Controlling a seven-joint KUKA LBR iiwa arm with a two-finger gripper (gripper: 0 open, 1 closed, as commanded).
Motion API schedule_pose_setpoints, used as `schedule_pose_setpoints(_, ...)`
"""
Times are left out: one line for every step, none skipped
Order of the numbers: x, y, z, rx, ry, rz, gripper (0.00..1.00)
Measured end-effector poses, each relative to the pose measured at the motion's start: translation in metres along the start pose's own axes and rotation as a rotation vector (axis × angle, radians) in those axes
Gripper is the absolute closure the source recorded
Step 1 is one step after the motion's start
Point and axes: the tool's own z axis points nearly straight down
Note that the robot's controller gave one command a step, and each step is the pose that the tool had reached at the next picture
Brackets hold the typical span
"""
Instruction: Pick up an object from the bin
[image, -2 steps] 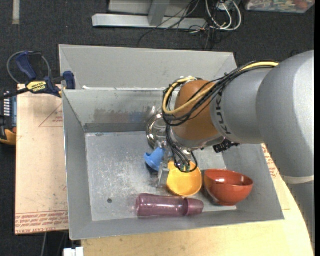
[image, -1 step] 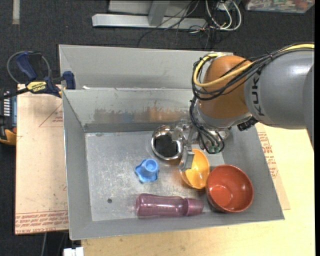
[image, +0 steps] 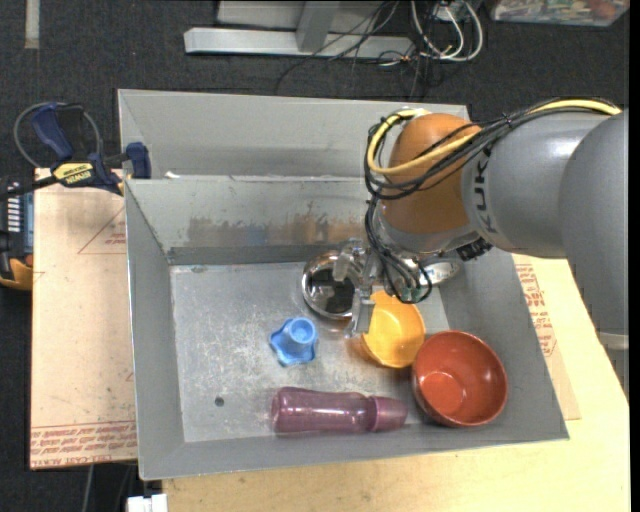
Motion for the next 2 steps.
schedule_pose_setpoints(-0.018, 0.018, 0.03, -0.004, -0.015, 0.117, 0.0)
schedule_pose_setpoints(-0.03, 0.022, 0.03, -0.002, 0.0, 0.275, 1.0)
